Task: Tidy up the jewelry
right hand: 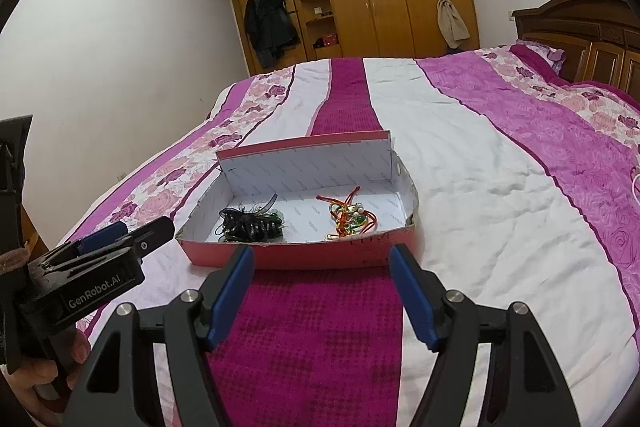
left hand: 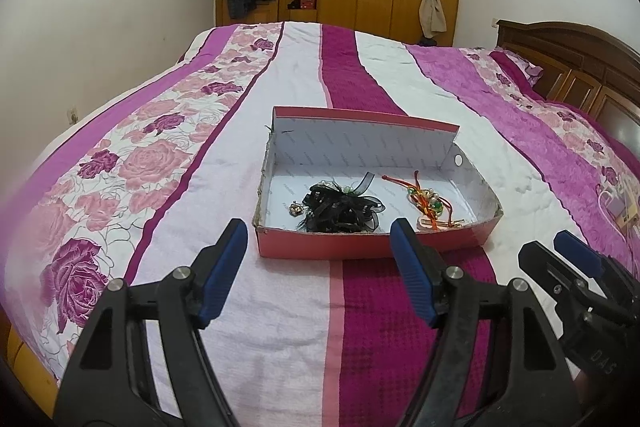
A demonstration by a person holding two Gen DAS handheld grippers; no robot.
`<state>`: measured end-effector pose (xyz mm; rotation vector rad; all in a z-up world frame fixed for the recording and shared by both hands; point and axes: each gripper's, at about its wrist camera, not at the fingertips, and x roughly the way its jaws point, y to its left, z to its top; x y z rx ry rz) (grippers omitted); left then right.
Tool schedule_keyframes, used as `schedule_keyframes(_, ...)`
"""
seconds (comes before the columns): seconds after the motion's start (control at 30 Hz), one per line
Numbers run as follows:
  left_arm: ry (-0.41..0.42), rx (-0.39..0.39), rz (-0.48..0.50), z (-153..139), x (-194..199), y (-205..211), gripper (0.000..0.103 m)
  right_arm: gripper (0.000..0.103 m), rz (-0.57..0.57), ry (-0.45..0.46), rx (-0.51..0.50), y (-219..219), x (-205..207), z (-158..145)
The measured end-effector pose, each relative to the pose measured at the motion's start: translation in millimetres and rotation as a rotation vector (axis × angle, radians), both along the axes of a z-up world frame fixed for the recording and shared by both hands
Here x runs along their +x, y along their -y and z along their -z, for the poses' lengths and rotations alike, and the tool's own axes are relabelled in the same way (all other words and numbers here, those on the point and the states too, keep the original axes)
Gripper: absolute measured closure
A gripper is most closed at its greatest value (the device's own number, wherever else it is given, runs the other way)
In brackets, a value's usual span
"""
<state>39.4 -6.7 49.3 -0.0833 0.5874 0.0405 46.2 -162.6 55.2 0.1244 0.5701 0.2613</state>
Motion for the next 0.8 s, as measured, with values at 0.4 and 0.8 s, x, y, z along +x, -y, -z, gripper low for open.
schedule_keyframes(0.4,-0.001,-0.006,-0.001,0.1,0.7,-0.6,0.037,0.031,-0.002,-0.001,0.000,0.1,-0.2,1.5)
schedule_keyframes(0.8,-0.002,-0.007,-0.001,0.1,0.7,-0.7,0.037,0.031,-0.002,-0.002,0.000,-0.3,0.2,1.1)
